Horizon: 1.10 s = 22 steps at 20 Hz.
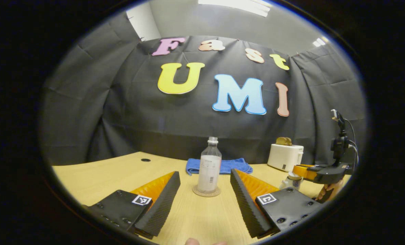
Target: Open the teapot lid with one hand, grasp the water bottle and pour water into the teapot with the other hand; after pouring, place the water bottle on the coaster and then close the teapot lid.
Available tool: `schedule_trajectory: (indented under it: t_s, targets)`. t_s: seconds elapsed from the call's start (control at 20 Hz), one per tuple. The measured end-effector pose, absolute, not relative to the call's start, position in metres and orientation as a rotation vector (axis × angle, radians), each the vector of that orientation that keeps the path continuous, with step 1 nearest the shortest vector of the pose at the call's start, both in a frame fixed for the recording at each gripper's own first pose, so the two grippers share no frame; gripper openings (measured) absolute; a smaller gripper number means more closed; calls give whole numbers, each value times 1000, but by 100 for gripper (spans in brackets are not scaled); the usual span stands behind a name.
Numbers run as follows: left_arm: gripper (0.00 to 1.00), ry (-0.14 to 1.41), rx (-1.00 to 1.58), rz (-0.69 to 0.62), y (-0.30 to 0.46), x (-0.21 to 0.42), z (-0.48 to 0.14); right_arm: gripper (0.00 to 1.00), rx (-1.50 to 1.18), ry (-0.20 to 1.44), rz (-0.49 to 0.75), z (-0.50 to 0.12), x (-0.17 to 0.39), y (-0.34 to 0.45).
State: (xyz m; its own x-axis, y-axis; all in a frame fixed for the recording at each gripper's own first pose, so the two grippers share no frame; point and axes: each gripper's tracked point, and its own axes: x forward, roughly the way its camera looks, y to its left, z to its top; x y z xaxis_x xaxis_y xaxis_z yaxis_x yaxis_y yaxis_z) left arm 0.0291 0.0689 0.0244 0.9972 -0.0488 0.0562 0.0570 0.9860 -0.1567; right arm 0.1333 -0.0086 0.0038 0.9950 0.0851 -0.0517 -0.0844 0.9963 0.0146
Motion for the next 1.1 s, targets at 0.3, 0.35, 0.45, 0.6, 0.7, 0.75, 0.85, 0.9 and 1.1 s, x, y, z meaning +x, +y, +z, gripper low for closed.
schedule_trajectory:
  t_s: [0.3, 0.35, 0.45, 0.6, 0.7, 0.75, 0.85, 0.9, 1.1]
  targets:
    - [100, -73, -143, -57, 62, 25, 31, 6, 13, 83, 82, -5, 136, -9]
    - [100, -77, -138, -59, 61, 24, 33, 8, 7, 87, 81, -6, 136, -8]
    - [100, -82, -133, -58, 62, 23, 35, 11, -2, 77, 84, -5, 135, -7]
    - [100, -95, -130, -51, 65, 21, 40, 16, 1, 62, 79, -3, 133, -8]
    - [100, -101, -123, -47, 66, 20, 42, 17, -9, 65, 74, -3, 132, -9]
    - [100, -105, -122, -49, 65, 19, 43, 23, -22, 56, 69, 3, 130, -11]
    - [100, -112, -124, -56, 62, 18, 50, 26, -31, 19, 62, 19, 121, -11]
    - [100, -122, -125, -69, 57, 17, 56, 31, -38, -1, 59, 32, 107, -11]
    - [100, -126, -105, -97, 39, 13, 64, 78, -51, 6, 77, 37, 49, 1]
